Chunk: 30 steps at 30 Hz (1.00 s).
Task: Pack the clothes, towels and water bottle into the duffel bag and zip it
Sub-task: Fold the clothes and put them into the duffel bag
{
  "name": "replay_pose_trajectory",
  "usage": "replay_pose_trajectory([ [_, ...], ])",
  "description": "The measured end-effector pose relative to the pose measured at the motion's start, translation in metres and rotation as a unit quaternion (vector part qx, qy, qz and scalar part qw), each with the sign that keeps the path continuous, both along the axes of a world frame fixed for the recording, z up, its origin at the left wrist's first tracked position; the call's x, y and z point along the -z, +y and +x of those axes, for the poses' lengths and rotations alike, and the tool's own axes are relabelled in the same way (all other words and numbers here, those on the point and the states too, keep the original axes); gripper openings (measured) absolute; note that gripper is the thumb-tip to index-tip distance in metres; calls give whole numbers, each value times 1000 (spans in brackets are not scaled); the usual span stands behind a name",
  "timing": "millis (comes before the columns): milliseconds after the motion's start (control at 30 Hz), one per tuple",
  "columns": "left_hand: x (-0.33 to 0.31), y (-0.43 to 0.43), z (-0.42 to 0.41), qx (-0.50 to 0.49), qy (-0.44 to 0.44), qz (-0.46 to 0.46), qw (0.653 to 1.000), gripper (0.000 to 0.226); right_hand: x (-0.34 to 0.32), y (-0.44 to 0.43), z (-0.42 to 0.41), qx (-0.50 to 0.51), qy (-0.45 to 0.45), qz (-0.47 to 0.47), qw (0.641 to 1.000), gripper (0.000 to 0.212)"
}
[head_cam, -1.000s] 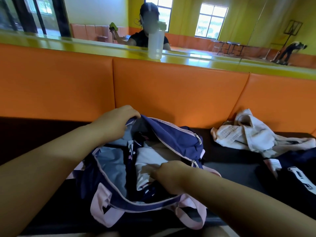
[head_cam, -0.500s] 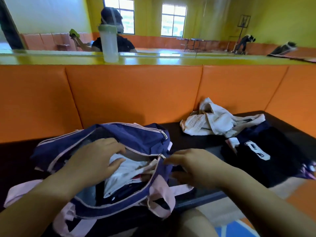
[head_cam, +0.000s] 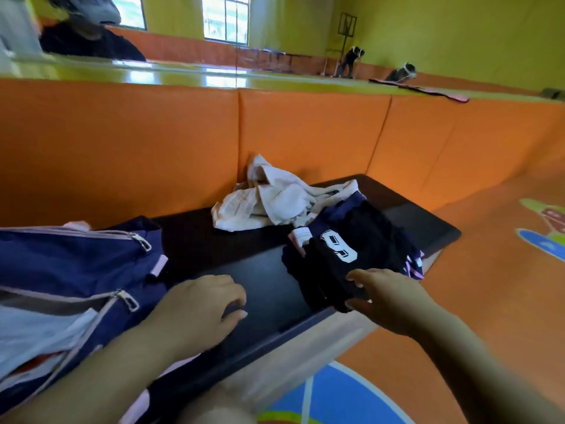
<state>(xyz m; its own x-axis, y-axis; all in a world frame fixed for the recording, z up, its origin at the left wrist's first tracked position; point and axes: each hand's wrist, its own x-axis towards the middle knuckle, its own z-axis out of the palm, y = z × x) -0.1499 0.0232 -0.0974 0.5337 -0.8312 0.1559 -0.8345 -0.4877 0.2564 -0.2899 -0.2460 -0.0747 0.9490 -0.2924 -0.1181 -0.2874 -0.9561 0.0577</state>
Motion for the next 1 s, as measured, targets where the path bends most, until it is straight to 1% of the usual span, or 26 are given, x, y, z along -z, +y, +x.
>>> replay_pose_trajectory([
  [67,5,-34,4,18,-2,44,999,36,11,-21,5,23,-13,-2,1000,61],
  [100,10,-51,7,30,-3,74,997,35,16,-30,8,26,-18,-1,999,68],
  [133,14,-68,11,47,-11,97,994,40,21,-39,12,25,-19,5,999,78],
  [200,19,-96,17,73,-31,123,989,56,32,-52,19,1,-2,23,1000,98],
  [233,23,-109,22,77,-43,128,988,64,38,-59,23,-17,12,30,999,105],
  [300,30,-129,32,95,-69,152,981,80,49,-68,30,-45,38,45,997,110],
  [367,37,-148,49,129,-138,164,968,98,59,-74,35,-59,38,62,996,109],
  [400,37,-156,55,127,-171,181,960,107,62,-77,37,-62,31,72,995,107],
  [433,40,-165,62,124,-210,177,953,112,65,-79,39,-65,22,81,994,105],
  [467,44,-173,71,133,-212,191,949,112,68,-82,40,-69,15,89,994,103],
  [500,51,-182,81,155,-217,174,948,109,70,-85,40,-74,10,95,993,101],
  [567,57,-200,93,185,-194,212,940,95,74,-89,41,-80,2,113,990,98],
  [600,57,-208,98,202,-197,223,933,89,75,-92,41,-81,0,124,989,97],
  [700,57,-222,110,245,-154,227,930,80,76,-97,43,-83,0,145,986,95],
  [733,58,-225,114,267,-152,206,929,81,76,-98,43,-83,0,150,985,94],
  [800,62,-228,123,310,-182,168,918,88,75,-100,43,-81,0,163,983,92],
  [867,73,-234,129,322,-199,136,915,95,73,-102,44,-75,3,175,982,90],
  [900,77,-238,129,318,-206,113,918,94,72,-103,44,-72,3,180,981,90],
  [933,79,-242,127,313,-216,82,921,88,71,-104,44,-69,4,186,980,90],
  [1000,83,-250,123,322,-230,18,918,63,68,-106,45,-60,14,197,978,91],
])
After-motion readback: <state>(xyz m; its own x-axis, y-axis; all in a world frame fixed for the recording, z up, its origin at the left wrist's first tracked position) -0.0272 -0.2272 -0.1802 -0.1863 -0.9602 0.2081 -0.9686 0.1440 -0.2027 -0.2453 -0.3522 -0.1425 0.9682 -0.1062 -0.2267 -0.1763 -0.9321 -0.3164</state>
